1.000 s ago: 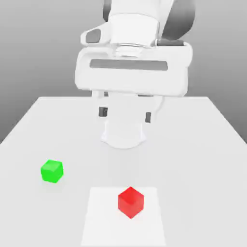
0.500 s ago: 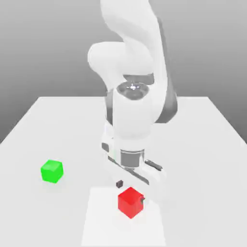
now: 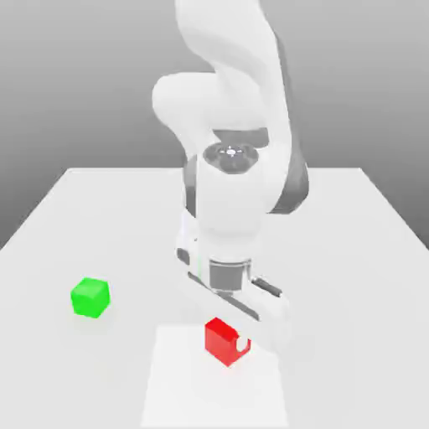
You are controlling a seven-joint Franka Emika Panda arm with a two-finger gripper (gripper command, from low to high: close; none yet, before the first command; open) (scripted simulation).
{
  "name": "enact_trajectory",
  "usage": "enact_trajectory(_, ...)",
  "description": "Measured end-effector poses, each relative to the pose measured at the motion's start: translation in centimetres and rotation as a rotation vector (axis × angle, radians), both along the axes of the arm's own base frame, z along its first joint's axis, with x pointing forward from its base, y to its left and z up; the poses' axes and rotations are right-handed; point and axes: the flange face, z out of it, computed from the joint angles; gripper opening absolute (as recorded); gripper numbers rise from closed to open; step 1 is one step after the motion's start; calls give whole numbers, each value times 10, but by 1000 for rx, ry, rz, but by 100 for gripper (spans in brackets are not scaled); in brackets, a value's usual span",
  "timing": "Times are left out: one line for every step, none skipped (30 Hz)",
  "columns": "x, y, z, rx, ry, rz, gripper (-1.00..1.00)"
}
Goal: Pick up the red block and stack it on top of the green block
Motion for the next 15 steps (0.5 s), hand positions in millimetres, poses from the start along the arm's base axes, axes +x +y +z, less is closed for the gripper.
enact_trajectory(-1, -6, 5, -5, 0, -5, -100)
enact_trajectory(-2, -14, 9, -12, 0, -7, -100)
enact_trajectory(-3, -22, 12, -21, 0, -7, -100)
enact_trajectory(-4, -30, 14, -30, -1, -5, -100)
enact_trajectory(-5, -39, 17, -39, -1, -6, -100)
enact_trajectory(-7, -51, 19, -48, -1, -13, -100)
enact_trajectory(-9, -61, 22, -56, -2, -18, -100)
enact_trajectory(-11, -70, 24, -63, -2, -17, -100)
enact_trajectory(-13, -78, 27, -71, -2, -16, -100)
enact_trajectory(-15, -85, 29, -77, -2, -15, -100)
enact_trajectory(-17, -92, 32, -83, -2, -12, -100)
enact_trajectory(-20, -100, 34, -89, -2, -10, -100)
enact_trajectory(-23, -107, 36, -94, -2, -8, -100)
enact_trajectory(-26, -114, 39, -98, -2, -7, -100)
enact_trajectory(-29, -122, 41, -102, -2, -8, -100)
